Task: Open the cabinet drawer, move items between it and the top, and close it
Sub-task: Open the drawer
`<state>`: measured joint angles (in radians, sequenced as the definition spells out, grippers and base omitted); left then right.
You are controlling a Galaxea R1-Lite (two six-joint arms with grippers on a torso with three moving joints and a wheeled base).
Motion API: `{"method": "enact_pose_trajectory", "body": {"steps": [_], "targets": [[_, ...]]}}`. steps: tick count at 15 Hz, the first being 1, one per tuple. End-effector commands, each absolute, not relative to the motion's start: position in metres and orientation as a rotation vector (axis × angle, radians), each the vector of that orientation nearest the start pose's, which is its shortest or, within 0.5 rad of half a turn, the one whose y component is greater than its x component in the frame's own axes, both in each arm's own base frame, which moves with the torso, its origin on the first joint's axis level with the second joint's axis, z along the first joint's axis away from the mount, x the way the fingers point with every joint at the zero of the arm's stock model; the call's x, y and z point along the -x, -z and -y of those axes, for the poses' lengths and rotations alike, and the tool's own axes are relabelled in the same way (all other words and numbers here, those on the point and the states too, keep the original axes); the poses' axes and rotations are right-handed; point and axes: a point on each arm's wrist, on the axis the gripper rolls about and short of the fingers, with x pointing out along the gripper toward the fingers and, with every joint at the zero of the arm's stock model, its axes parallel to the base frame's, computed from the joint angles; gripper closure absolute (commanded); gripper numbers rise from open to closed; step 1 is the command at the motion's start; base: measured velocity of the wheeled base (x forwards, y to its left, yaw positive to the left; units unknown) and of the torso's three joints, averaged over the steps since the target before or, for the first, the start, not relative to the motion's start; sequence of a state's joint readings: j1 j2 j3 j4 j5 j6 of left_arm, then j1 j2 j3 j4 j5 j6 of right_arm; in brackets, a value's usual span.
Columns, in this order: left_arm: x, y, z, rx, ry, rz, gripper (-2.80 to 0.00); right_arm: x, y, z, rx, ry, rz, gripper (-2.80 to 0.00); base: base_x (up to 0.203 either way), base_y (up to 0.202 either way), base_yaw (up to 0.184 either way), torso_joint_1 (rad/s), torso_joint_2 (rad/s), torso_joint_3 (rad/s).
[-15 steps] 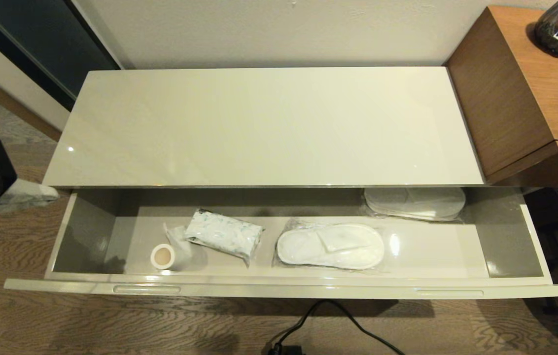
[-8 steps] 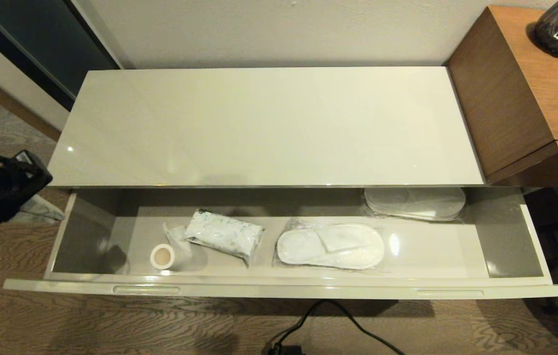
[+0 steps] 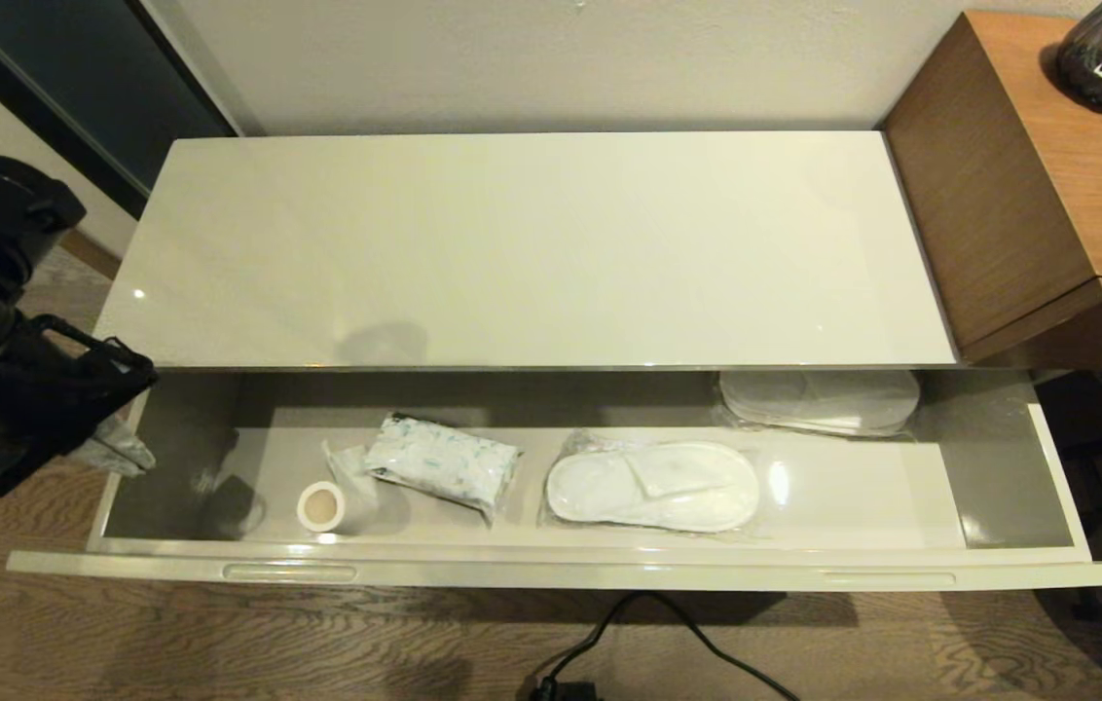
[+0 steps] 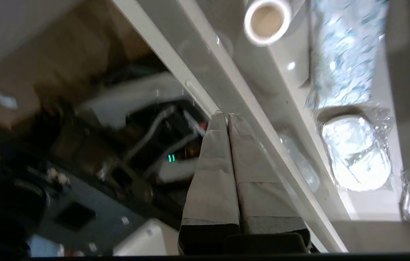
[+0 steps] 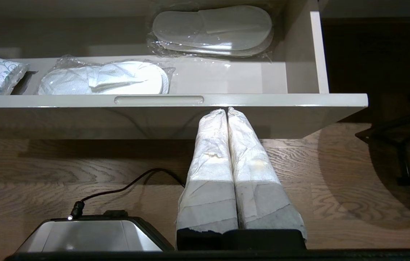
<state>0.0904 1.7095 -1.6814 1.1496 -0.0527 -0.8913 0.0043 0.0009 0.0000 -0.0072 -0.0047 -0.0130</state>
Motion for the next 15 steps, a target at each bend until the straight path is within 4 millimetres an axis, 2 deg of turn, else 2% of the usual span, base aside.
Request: {"method": "enact_pose_trajectory", "body": {"steps": [1, 3, 10, 11, 13, 15], "targets": [[-0.278, -0.254, -0.021, 0.935, -0.545, -1.188, 0.00, 0.023, -0.076, 0.000, 0.014, 0.000, 0.008, 0.00, 0.000, 0.000, 0.000, 0.000, 0.00, 0.000], [-0.278, -0.258, -0.018, 1.027, -0.457, -1.223, 0.00, 0.023, -0.076, 0.000, 0.014, 0.000, 0.008, 0.00, 0.000, 0.000, 0.000, 0.000, 0.00, 0.000], [-0.275, -0.252, -0.012, 1.058, -0.410, -1.285, 0.00, 0.023, -0.076, 0.000, 0.014, 0.000, 0.007, 0.00, 0.000, 0.000, 0.000, 0.000, 0.00, 0.000], [-0.274, -0.251, -0.012, 1.054, -0.410, -1.295, -2.80, 0.023, -0.076, 0.000, 0.014, 0.000, 0.008, 0.00, 0.000, 0.000, 0.000, 0.000, 0.00, 0.000], [-0.273, -0.247, -0.010, 1.054, -0.415, -1.319, -2.80, 0.023, -0.076, 0.000, 0.014, 0.000, 0.006, 0.00, 0.000, 0.000, 0.000, 0.000, 0.00, 0.000], [-0.266, -0.252, -0.008, 1.072, -0.366, -1.315, -2.80, 0.023, -0.076, 0.000, 0.014, 0.000, 0.008, 0.00, 0.000, 0.000, 0.000, 0.000, 0.00, 0.000]]}}
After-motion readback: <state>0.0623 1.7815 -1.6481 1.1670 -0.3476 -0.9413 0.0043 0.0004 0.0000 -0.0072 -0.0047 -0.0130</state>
